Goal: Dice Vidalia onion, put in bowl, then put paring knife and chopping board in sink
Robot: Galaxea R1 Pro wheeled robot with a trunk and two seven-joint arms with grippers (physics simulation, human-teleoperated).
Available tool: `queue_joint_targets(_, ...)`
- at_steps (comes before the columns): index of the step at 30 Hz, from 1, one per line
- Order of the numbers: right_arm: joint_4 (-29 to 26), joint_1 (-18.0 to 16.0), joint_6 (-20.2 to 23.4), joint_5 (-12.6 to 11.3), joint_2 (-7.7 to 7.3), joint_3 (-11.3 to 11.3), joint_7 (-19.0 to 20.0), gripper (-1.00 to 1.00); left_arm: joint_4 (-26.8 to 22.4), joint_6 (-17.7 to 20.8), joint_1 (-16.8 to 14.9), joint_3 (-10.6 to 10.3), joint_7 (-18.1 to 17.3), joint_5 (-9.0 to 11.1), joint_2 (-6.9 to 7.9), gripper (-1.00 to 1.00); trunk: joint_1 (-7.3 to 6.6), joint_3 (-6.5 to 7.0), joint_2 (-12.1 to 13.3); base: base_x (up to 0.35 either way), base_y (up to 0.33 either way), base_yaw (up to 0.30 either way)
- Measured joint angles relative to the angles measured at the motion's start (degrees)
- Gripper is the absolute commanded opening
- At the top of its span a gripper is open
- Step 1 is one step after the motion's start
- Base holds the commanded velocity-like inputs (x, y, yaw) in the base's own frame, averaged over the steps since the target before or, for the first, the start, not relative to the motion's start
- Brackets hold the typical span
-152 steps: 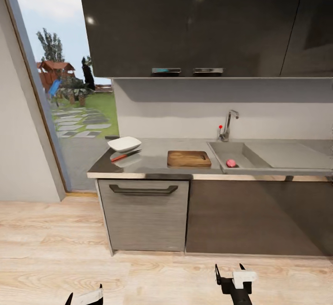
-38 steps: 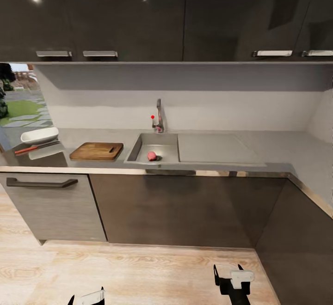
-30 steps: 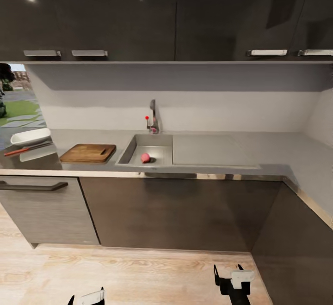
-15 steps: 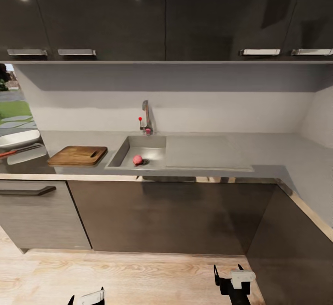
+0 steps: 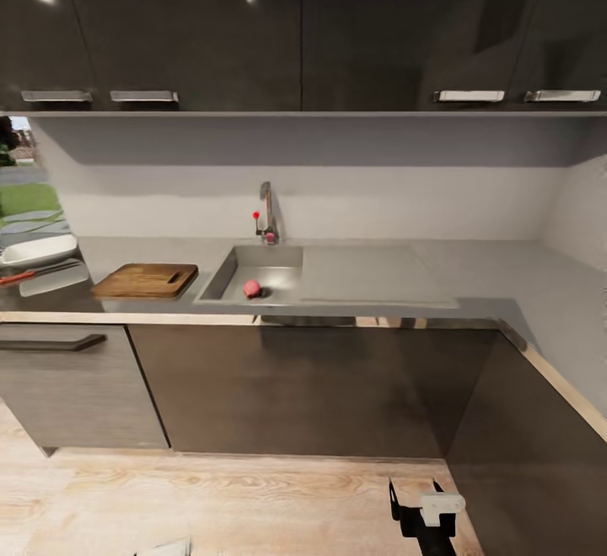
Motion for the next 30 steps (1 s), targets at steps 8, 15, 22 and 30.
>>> queue_joint_targets(8, -0.1, 0.0, 0.1, -0.1, 0.12, -0.1, -0.2, 1.00, -0.1, 0.0, 0.0, 0.0, 0.0, -0.1, 0.07, 1.00, -0.02, 0.00, 0.0, -0.164, 0.000, 0.000)
queue_joint_targets(15, -3.2, 0.0, 1.9, -1.1, 1.41, -0.5, -6.9, 1.00, -0.4, 0.2, 0.0, 0.3, 0.3, -0.2, -0.16, 1.00, -0.03, 0.00, 0.0, -0.011, 0.000, 0.000)
queue_joint_targets(22, -20.7, 0.0, 13.5, -1.1, 4.81, -0.3, -17.2, 1.00, -5.5, 7.1, -0.1, 0.4, 0.3, -0.3, -0.55, 1.00, -0.03, 0.01, 0.0, -0.001, 0.000, 0.000)
queue_joint_targets(30, -46.9, 0.0, 33.5, -1.3, 6.31, -0.3, -19.1, 1.00, -31.4, 35.3, -0.1, -0.3, -0.1, -0.4, -0.32, 1.00, -0.03, 0.01, 0.0, 0.000, 0.000, 0.000)
